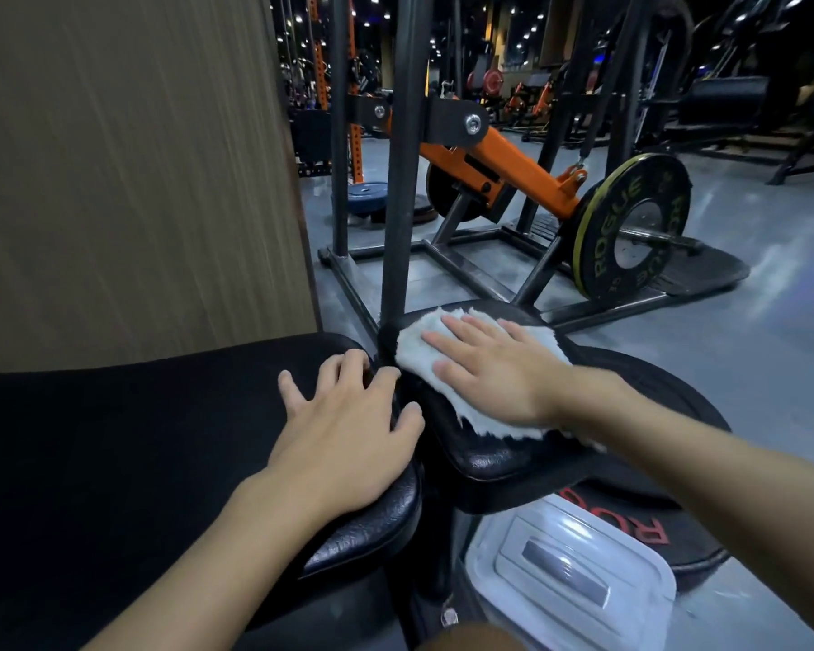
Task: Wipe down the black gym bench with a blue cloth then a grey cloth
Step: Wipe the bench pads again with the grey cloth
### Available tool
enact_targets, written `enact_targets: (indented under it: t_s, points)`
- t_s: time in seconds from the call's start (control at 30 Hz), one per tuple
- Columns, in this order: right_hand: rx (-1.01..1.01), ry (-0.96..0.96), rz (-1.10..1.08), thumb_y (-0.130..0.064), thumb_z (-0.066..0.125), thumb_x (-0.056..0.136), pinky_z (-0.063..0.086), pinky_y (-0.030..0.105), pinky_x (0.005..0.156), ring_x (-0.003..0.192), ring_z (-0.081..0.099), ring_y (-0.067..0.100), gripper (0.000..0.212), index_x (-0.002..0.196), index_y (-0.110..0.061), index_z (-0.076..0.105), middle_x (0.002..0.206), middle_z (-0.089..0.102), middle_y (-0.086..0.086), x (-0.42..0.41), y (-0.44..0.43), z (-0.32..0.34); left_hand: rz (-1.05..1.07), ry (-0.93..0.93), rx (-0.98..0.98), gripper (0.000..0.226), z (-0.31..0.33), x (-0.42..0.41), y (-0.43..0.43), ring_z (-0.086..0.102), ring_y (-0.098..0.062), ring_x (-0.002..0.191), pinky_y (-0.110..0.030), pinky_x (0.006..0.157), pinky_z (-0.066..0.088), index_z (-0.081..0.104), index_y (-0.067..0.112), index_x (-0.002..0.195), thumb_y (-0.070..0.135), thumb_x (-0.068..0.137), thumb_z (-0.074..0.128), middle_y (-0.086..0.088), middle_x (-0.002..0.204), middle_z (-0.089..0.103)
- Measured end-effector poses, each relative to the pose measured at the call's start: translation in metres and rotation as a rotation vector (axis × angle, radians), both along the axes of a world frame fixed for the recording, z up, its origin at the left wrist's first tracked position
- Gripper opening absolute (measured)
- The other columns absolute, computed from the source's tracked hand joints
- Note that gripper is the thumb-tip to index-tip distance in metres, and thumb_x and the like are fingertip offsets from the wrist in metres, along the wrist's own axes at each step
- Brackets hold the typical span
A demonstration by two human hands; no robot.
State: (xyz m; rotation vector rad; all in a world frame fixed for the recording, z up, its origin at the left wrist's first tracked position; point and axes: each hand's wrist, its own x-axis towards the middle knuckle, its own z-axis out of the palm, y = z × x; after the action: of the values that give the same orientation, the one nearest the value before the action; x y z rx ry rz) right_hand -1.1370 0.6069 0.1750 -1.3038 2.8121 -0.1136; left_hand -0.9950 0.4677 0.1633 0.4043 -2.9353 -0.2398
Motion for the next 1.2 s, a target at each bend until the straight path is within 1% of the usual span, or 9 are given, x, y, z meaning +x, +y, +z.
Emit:
enact_targets:
  t_s: [0.17,0.27,0.4,0.57,0.67,0.87,0.97,1.1,1.2]
  points:
    - [0.009,-0.033,-0.108,-0.052,0.01,0.099,0.005,0.049,0.12,0.151,0.01,0.02,0.057,0.154,-0.04,0.019,0.164,0.017,-0.004,-0.06,-0.037,0.005,-0.009,0.007,0.025,0.056,0.001,0.002,-0.005,0.012,-0.014,0.14,-0.06,0.114,0.005,0.032,0.04,0.14,0.064,0.091,0.021,0.011,0.139,0.024]
    - [0.001,-0.026,-0.112,-0.055,0.008,0.096,0.006,0.052,0.119,0.15,0.01,0.02,0.059,0.152,-0.041,0.022,0.163,0.021,-0.005,-0.063,-0.033,0.0,-0.01,0.012,0.043,0.055,0.001,0.004,-0.005,0.012,-0.013,0.14,-0.059,0.114,0.004,0.035,0.041,0.14,0.063,0.091,0.022,0.012,0.138,0.025]
    - [0.001,0.025,-0.082,-0.059,0.004,0.093,0.006,0.054,0.119,0.15,0.003,0.018,0.061,0.15,-0.043,0.018,0.162,0.015,-0.005,-0.031,0.01,-0.006,-0.012,0.01,0.054,0.053,0.002,0.005,-0.004,0.014,-0.013,0.14,-0.059,0.115,0.003,0.037,0.04,0.138,0.061,0.092,0.022,0.011,0.138,0.027]
    - [-0.009,0.109,-0.094,-0.065,-0.008,0.084,0.004,0.042,0.121,0.151,-0.001,0.017,0.077,0.153,-0.04,0.014,0.163,0.013,-0.003,0.023,0.073,-0.006,-0.01,-0.002,0.026,0.052,0.002,0.005,-0.003,0.014,-0.014,0.14,-0.06,0.115,0.003,0.039,0.038,0.138,0.059,0.093,0.023,0.009,0.14,0.026]
    - [0.002,0.045,-0.121,-0.067,-0.008,0.078,0.002,0.042,0.122,0.151,-0.003,0.016,0.083,0.154,-0.04,0.011,0.165,0.007,-0.003,0.014,0.071,-0.005,-0.007,-0.014,0.005,0.052,0.003,0.005,0.0,0.014,-0.016,0.14,-0.062,0.114,0.004,0.039,0.035,0.138,0.057,0.093,0.024,0.006,0.141,0.026]
    - [-0.014,-0.093,-0.207,-0.061,0.008,0.095,0.006,0.05,0.121,0.152,-0.002,0.019,0.063,0.155,-0.042,0.008,0.166,0.001,-0.002,-0.058,0.021,0.001,-0.007,0.005,0.008,0.051,0.002,0.004,-0.001,0.018,-0.016,0.139,-0.061,0.114,0.007,0.04,0.035,0.137,0.056,0.093,0.025,0.008,0.137,0.028]
    - [-0.008,-0.129,-0.276,-0.061,0.01,0.094,0.006,0.053,0.12,0.152,0.001,0.021,0.062,0.154,-0.045,0.009,0.166,0.004,-0.003,-0.073,-0.004,0.005,0.006,0.046,0.043,0.052,0.002,0.003,-0.003,0.023,-0.014,0.136,-0.058,0.115,0.008,0.039,0.031,0.139,0.054,0.093,0.026,0.011,0.134,0.032]
    - [0.025,-0.053,-0.2,-0.059,0.007,0.096,-0.002,0.055,0.12,0.152,-0.001,0.024,0.062,0.155,-0.041,0.011,0.166,0.006,0.002,-0.053,-0.034,0.001,0.028,0.072,0.056,0.05,0.003,0.002,-0.001,0.028,-0.014,0.134,-0.058,0.115,0.012,0.037,0.024,0.136,0.049,0.094,0.027,0.01,0.133,0.035]
    - [0.009,-0.022,-0.081,-0.058,0.009,0.098,-0.005,0.053,0.12,0.152,-0.003,0.023,0.06,0.155,-0.042,0.011,0.166,0.004,0.001,-0.027,-0.045,-0.001,0.057,0.094,0.076,0.049,0.003,0.002,-0.001,0.025,-0.012,0.137,-0.055,0.117,0.01,0.036,0.019,0.137,0.045,0.096,0.03,0.008,0.142,0.031]
